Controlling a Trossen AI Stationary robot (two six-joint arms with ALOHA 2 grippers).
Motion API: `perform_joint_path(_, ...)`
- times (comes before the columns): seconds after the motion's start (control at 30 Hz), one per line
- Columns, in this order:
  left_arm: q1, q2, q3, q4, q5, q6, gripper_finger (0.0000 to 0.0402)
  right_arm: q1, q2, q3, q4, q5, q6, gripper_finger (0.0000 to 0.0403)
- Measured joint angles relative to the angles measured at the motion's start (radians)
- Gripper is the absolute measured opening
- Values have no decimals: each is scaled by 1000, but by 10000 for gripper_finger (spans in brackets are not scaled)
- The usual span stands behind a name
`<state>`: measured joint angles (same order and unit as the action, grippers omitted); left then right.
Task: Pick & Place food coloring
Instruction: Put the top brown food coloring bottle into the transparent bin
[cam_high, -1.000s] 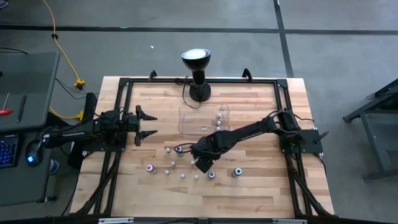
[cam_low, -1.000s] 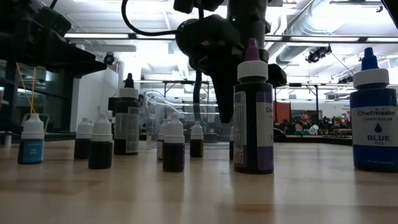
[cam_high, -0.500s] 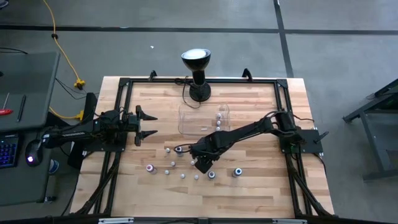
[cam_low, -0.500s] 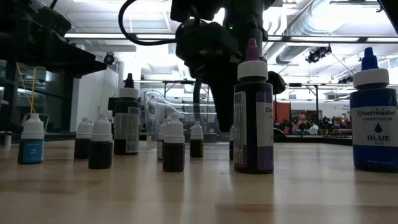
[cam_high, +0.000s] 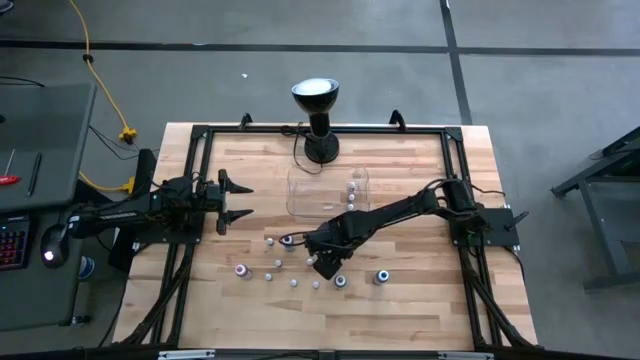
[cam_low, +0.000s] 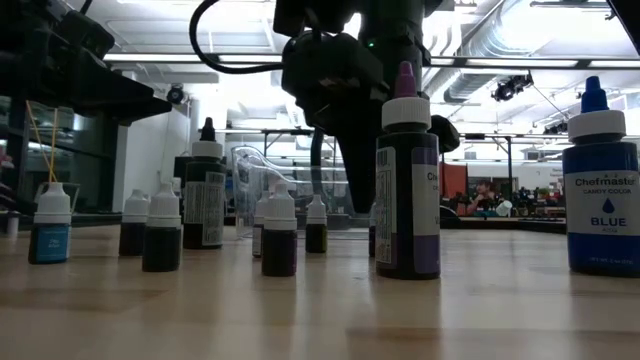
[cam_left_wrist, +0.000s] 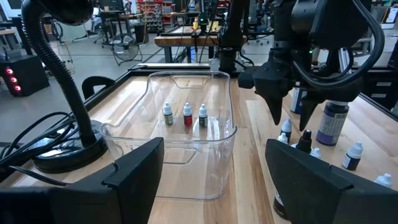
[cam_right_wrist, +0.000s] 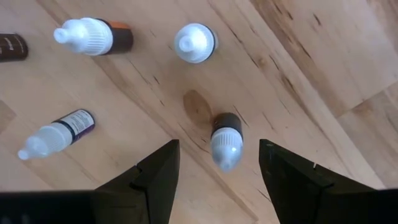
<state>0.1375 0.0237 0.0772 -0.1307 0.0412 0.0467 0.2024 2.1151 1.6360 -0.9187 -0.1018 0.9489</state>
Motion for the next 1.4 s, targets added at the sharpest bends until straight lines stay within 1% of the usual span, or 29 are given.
perform_joint_path(0.13,0,0,0,0,0,0,278,0,0,0,-4,10,0,199)
perform_joint_path(0.5,0,0,0,0,0,0,278,0,0,0,-4,0,-7,131)
perform_joint_path(0.87,0,0,0,0,0,0,278,0,0,0,-5,-3,-15,92)
perform_joint_path(1.13,0,0,0,0,0,0,278,0,0,0,-5,-3,-24,50)
perform_joint_path(1.23,0,0,0,0,0,0,278,0,0,0,-6,-3,-34,44)
perform_joint_path(1.4,0,0,0,0,0,0,278,0,0,0,-16,-5,-35,50)
